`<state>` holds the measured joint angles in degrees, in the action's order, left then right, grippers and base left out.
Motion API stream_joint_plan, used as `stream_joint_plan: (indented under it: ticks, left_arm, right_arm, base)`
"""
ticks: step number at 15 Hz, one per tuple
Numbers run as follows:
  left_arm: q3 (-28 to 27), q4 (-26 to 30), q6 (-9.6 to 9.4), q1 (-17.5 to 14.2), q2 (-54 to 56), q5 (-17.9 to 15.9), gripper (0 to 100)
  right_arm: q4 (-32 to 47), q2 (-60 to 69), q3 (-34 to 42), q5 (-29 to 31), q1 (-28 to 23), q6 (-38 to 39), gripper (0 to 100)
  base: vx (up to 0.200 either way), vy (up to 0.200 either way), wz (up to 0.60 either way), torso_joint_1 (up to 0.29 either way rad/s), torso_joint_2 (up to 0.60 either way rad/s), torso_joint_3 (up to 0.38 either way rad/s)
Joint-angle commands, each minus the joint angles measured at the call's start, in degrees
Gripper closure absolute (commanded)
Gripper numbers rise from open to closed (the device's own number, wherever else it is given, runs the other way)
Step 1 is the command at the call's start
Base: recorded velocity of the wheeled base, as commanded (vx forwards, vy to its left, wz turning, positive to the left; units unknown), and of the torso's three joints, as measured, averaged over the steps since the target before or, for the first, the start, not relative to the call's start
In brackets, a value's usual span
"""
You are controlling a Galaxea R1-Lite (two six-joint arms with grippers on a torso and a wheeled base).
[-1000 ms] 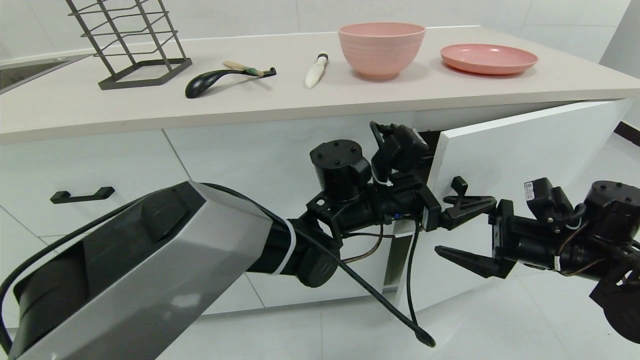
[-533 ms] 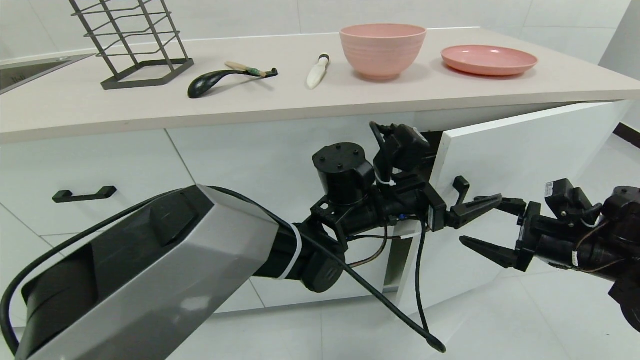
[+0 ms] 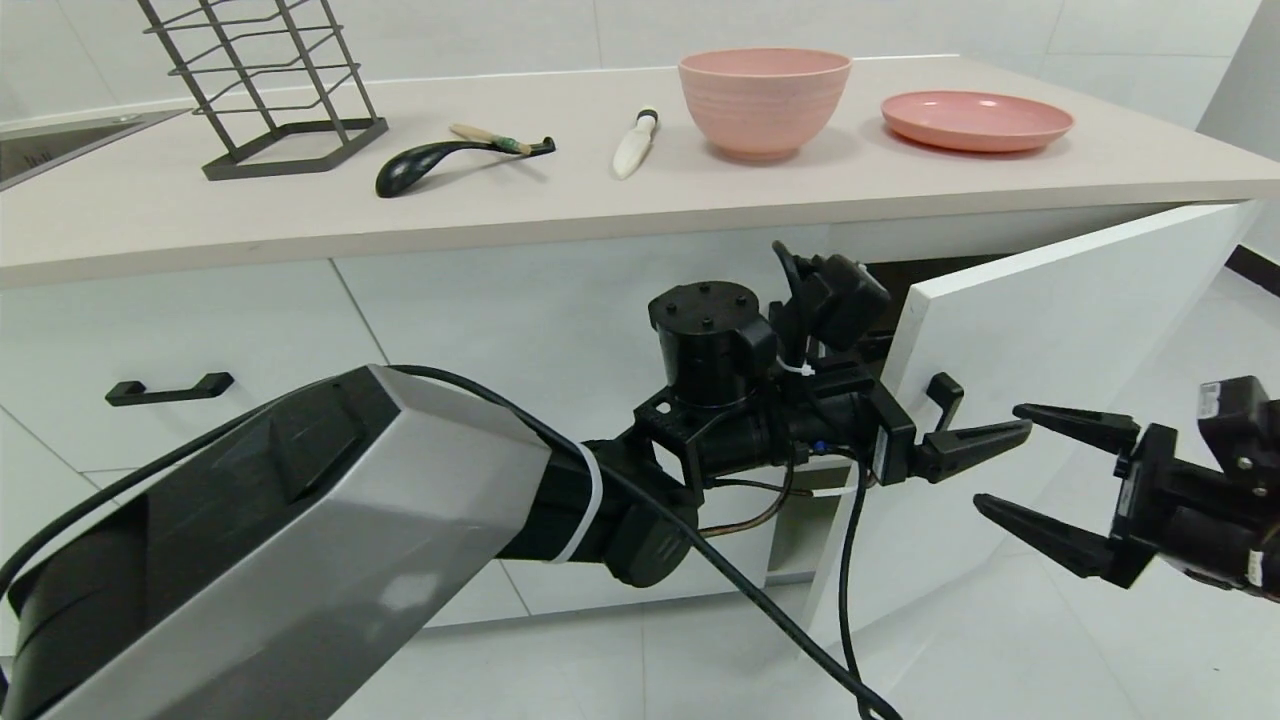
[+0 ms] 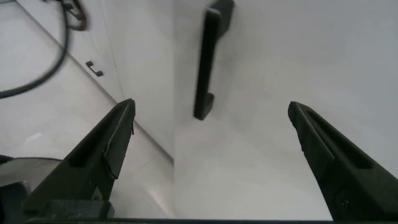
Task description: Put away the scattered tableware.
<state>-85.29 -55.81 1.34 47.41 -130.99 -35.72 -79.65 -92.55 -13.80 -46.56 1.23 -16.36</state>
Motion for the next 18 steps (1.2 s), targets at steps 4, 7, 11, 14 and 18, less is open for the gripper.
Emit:
stream_joint_plan:
  ticks: [4,7,11,14,18]
  left_arm:
    - [-0.85,1.84,-0.02,0.32,0.56,0.47,0]
    - [-0.76,1.84,-0.20,1.81,-0.32,1.09,0]
    - [-0.67,1.49,-0.29,4.01,-0.67,2.94,0]
    - [0.82,-0.35,-0.46,6.03,-0.67,4.43,0]
    - [3.11,-4.66,-0.46,7.43,-1.64,4.52,0]
  right_arm:
    - [1.69,28.13,12.13,3.84,-0.09,-0.16,0]
    - [1.69,38.41,12.57,3.84,-1.41,-1.04,0]
    - [1.69,45.44,11.60,3.93,-1.49,-1.13,0]
    - [1.61,47.64,8.09,4.54,-1.76,-1.13,0]
    - [1.61,46.94,6.59,5.42,-2.46,-1.13,0]
  base:
    - [0.000,0.000,0.00,0.000,0.00,0.000]
    - [0.000,0.000,0.00,0.000,0.00,0.000]
    - [0.000,0.000,0.00,0.000,0.00,0.000]
    - [0.000,0.000,0.00,0.000,0.00,0.000]
    - [0.000,0.000,0.00,0.000,0.00,0.000]
